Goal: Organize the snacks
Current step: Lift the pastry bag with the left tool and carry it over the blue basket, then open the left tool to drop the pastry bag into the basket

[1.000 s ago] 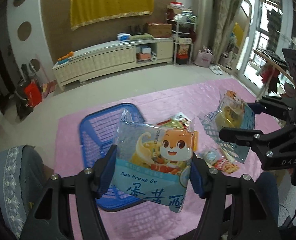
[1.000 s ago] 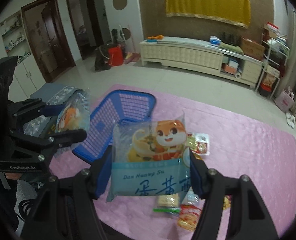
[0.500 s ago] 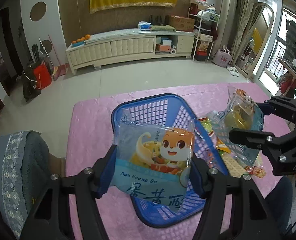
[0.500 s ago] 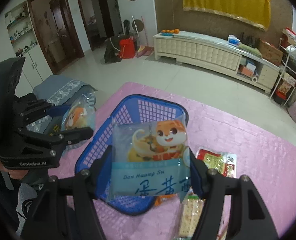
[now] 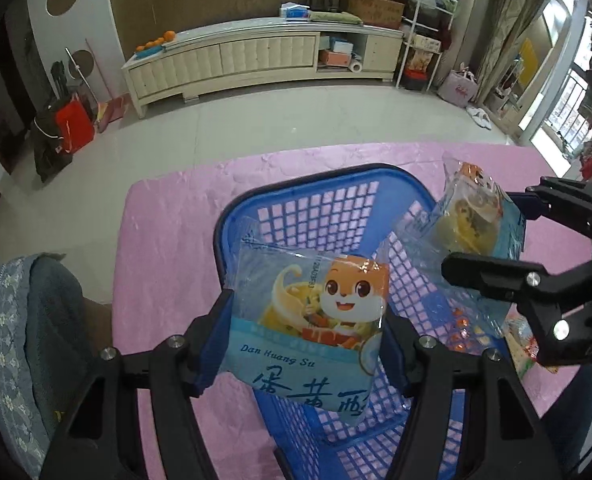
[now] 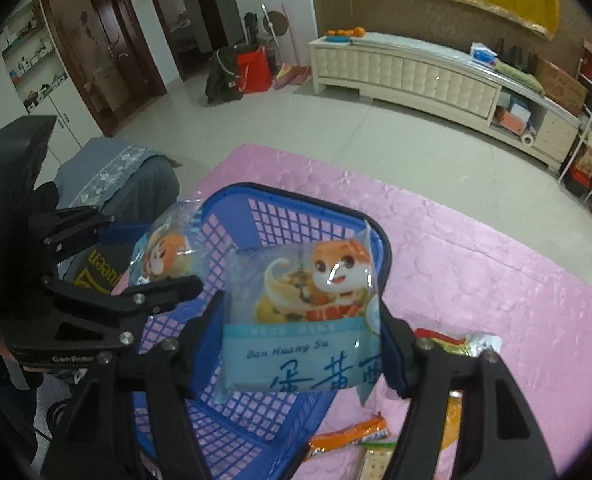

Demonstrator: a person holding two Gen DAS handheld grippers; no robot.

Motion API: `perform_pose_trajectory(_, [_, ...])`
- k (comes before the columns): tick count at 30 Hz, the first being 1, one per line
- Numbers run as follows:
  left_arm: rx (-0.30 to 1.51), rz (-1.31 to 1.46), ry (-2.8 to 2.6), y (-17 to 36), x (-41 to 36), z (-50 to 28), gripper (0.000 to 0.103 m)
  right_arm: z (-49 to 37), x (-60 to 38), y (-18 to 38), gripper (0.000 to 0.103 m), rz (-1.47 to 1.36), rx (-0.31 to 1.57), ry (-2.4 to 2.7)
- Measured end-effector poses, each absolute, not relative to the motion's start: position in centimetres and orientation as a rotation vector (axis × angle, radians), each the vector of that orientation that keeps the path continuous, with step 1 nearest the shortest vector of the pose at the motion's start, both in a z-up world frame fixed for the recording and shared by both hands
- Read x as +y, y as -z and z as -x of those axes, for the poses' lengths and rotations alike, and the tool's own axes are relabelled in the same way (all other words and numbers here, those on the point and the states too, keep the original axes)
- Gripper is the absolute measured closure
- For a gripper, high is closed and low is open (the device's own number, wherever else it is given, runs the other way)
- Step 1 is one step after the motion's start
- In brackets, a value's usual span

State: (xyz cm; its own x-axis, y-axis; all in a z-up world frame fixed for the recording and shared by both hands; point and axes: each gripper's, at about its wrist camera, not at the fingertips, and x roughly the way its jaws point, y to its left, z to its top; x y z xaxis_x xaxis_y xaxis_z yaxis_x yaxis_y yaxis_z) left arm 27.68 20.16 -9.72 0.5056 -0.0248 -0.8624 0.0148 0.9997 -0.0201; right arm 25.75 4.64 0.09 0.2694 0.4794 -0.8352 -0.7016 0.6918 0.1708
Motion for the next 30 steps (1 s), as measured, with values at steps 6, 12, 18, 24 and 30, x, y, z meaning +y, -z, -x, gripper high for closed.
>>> perform_pose_trajectory(6, [1.062,-0.014,0.019,9.4,20.1,-28.9,0.037,-26.3,5.2,-0.1,0.032,0.284,1.02,-0.805])
perform_pose_trajectory(12, [1.062,-0.015,0.043,9.5,20.2,-29.7,0.029,-27.4,5.2,-0.1,0.031,0.275,1.009,-0.78])
perform_pose_trajectory(18, [1.069,-0.03,0.035,9.5,20.1,-29.9,0.024,-28.2,4.9,0.2,0.006,0.26,1.005,-0.76])
perform_pose_trajectory(24, [1.055,-0.038,0.024,8.2,19.3,-28.7,0.024,-28.0,3.5,-0.3,0.0,0.243,0.993,-0.71])
perform_pose_trajectory(30, [1.022,-0.015,0.026,5.8,17.9,-26.5,0.024,-26.3,1.2,-2.2,0.0,0.229,0.987,-0.699])
